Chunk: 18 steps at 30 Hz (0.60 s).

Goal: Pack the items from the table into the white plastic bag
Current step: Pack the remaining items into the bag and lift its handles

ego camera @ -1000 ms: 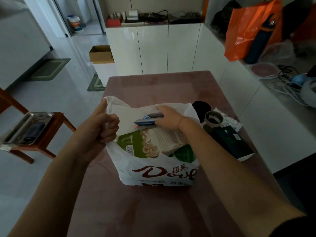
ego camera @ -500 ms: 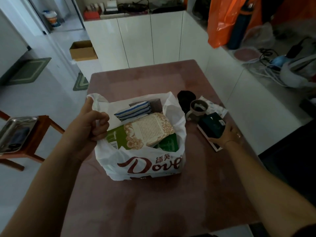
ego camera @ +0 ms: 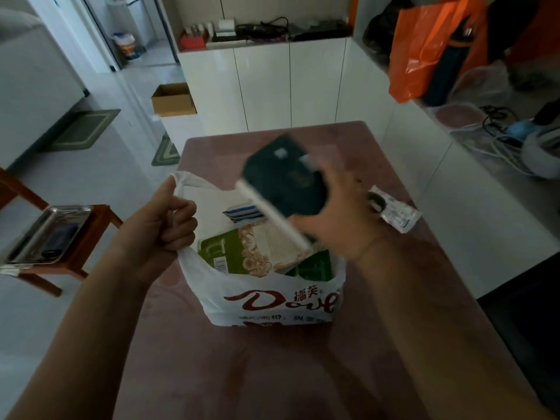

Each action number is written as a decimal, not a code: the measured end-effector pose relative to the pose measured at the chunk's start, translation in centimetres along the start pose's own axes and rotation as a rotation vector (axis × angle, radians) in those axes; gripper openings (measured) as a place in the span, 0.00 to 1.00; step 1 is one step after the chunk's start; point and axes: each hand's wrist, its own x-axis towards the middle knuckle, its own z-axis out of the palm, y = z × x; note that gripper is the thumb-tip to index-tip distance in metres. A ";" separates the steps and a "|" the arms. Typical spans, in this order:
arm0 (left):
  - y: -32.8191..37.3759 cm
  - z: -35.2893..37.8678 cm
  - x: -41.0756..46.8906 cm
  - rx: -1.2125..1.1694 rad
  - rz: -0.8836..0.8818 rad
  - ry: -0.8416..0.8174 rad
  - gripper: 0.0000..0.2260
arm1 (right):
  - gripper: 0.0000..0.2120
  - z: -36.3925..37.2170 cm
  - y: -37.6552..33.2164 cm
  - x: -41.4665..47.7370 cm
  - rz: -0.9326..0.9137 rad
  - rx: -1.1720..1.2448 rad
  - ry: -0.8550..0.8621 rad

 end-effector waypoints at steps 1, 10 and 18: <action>0.0 0.0 0.0 -0.019 0.001 -0.006 0.15 | 0.42 2.1 -1.5 0.0 0.036 -0.097 -0.141; -0.3 -0.1 -0.2 0.048 0.008 -0.063 0.25 | 0.49 13.6 -4.6 0.3 0.253 -0.261 -0.458; -0.9 0.9 0.4 0.071 0.025 -0.071 0.30 | 0.49 16.3 -4.4 0.2 0.247 -0.290 -0.382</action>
